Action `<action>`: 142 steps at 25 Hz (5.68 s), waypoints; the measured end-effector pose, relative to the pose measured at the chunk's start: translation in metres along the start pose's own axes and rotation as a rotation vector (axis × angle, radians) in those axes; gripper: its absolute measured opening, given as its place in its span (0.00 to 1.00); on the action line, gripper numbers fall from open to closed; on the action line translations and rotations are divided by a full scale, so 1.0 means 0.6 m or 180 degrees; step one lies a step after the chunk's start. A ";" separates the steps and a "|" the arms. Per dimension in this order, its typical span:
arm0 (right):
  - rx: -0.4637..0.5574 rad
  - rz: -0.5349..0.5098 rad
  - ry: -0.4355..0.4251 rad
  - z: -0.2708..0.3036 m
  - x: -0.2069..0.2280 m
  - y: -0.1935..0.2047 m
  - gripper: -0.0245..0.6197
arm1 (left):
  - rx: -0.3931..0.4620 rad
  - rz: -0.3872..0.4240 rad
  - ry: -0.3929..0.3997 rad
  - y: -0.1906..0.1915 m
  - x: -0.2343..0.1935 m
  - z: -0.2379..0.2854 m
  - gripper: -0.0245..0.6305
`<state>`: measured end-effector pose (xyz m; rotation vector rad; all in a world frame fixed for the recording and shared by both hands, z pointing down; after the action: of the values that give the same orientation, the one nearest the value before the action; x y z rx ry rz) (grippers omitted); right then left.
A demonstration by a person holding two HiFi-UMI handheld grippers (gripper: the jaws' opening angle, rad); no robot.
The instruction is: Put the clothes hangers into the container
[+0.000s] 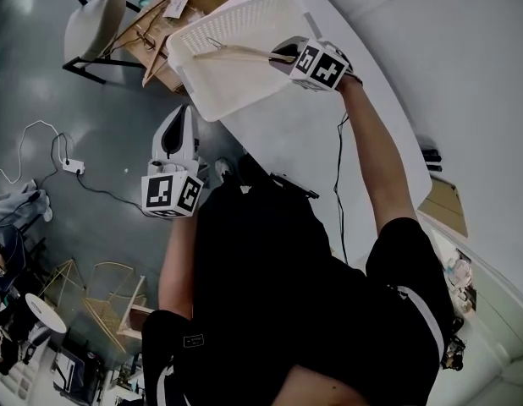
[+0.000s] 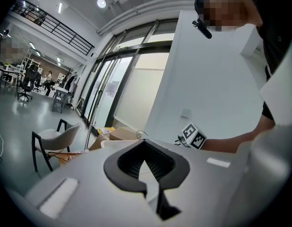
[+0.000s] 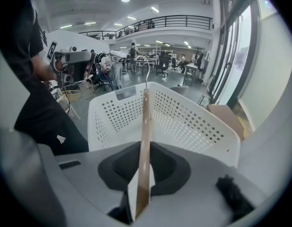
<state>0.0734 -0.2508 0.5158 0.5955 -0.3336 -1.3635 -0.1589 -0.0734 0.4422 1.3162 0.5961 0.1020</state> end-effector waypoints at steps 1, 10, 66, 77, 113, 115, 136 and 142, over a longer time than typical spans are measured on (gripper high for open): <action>0.0008 0.0005 -0.0004 0.001 0.001 -0.002 0.13 | 0.0000 -0.0001 -0.0008 -0.001 -0.001 -0.002 0.04; 0.0038 0.0012 -0.0006 0.007 0.002 -0.002 0.13 | -0.0021 -0.0014 -0.0038 0.003 -0.006 -0.007 0.04; -0.0407 -0.0328 -0.0451 0.013 -0.037 0.013 0.31 | 0.0038 -0.0071 0.0016 0.008 -0.007 -0.016 0.04; -0.0510 -0.0522 -0.0443 0.011 -0.047 0.005 0.31 | 0.0063 -0.0063 0.0002 0.009 -0.003 -0.021 0.04; -0.0527 -0.0673 -0.0258 -0.027 -0.052 -0.013 0.31 | 0.0147 -0.0030 0.0049 0.003 0.009 -0.037 0.04; -0.0477 -0.0655 -0.0144 -0.033 -0.049 -0.016 0.31 | 0.0155 -0.0031 0.0058 0.001 0.009 -0.037 0.04; 0.1077 0.1251 0.1300 -0.156 -0.110 -0.067 0.09 | 0.0299 0.0137 0.0204 -0.011 0.028 -0.046 0.04; 0.1427 0.1704 0.1615 -0.185 -0.142 -0.066 0.06 | 0.0337 0.0153 0.0255 -0.013 0.034 -0.052 0.04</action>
<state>0.0861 -0.1486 0.4130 1.1059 -0.3513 -0.5891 -0.1582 -0.0401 0.4235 1.4347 0.6449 0.1650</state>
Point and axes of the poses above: the fingertips, and each gripper's own axes: z forward along the fingers, x to its right, y out of its underside, the point moved 8 cm from there along -z, backward along the fingers, and after that the axes turned 8 degrees about y, right-handed, at the moved point
